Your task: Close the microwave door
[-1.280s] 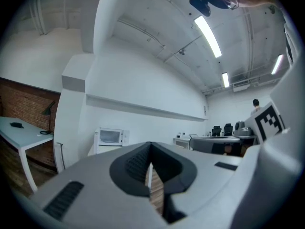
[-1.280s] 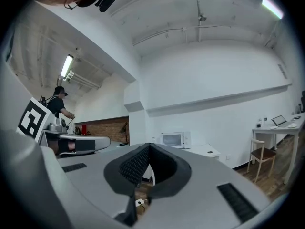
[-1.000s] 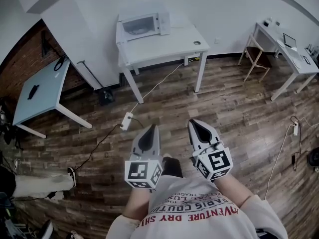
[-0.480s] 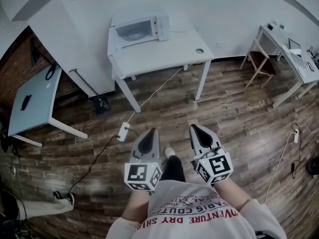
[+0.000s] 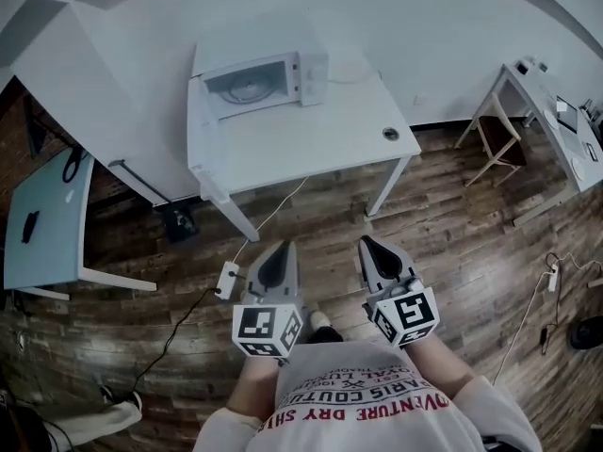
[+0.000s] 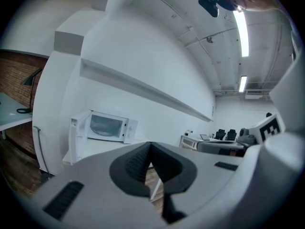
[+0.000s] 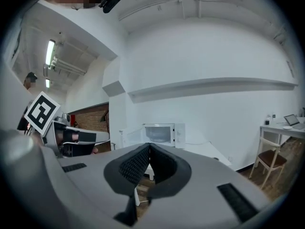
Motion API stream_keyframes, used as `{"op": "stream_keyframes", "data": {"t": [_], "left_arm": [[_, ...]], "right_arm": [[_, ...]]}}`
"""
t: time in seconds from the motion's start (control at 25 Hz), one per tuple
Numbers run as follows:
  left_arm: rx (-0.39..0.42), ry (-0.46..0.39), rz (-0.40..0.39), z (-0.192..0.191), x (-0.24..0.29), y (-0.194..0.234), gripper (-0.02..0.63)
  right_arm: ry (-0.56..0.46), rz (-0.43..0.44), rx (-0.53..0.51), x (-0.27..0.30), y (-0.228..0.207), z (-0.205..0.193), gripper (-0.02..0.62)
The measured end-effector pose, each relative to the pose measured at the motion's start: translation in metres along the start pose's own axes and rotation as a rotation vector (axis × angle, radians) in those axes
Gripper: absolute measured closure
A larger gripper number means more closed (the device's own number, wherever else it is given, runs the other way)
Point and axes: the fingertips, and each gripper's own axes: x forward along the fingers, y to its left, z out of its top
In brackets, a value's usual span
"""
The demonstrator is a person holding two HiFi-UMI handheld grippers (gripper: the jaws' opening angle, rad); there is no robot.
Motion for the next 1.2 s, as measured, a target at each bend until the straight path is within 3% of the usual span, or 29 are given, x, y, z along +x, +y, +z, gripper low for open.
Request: {"op": "stream_keyframes", "data": {"t": [0.52, 0.88, 1.2], "left_arm": [[-0.003, 0.032, 0.062, 0.022, 0.107, 0.087, 0.612], [-0.024, -0.010, 0.223, 0.045, 0.183, 0.131, 0.612], [-0.107, -0.020, 0.388, 0.055, 0.267, 0.162, 0.612]], "right_arm": [[0.020, 0.061, 0.018, 0.155, -0.040, 0.013, 0.583], [0.002, 0.206, -0.014, 0.259, -0.083, 0.033, 0.583], [0.008, 0.325, -0.037, 0.351, -0.151, 0.056, 0.583]]}}
